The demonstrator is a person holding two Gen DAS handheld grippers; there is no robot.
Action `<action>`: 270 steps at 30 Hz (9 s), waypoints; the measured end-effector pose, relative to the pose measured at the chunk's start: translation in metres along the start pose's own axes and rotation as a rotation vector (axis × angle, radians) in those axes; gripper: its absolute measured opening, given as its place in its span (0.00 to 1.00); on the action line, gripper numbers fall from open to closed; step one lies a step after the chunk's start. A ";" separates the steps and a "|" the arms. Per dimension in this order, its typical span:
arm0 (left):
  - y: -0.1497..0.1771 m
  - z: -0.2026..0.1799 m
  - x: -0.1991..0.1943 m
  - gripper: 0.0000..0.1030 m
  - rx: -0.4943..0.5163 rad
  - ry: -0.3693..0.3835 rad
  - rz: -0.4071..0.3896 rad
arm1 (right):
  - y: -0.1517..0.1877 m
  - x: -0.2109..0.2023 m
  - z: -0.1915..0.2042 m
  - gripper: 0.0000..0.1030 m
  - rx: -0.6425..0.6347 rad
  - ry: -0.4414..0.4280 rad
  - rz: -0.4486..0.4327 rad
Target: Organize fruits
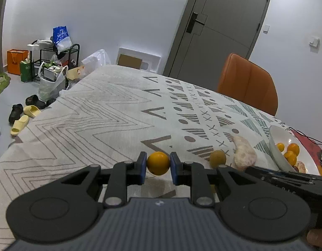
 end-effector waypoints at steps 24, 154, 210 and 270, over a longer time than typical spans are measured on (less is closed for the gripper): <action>0.004 0.018 0.002 0.21 -0.044 -0.013 -0.005 | -0.006 0.007 0.006 0.65 0.004 -0.046 0.029; -0.016 -0.186 0.008 0.21 0.254 0.194 -0.041 | -0.011 -0.097 -0.161 0.36 0.195 0.160 -0.198; -0.030 -0.178 0.002 0.83 0.240 0.074 -0.063 | -0.018 -0.105 -0.158 0.79 0.272 0.107 -0.228; 0.012 -0.060 0.009 0.39 0.051 0.000 0.045 | -0.019 -0.056 -0.034 0.90 0.055 -0.119 -0.129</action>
Point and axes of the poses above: each gripper's, at about its wrist camera, not at the fingertips, and x roughly the way its jaws point, z to its left, y to its underside, the point moved 7 cm from there along x, roughly the way its jaws point, and after that the axes turned 7 degrees about x, right-handed, at the moved point
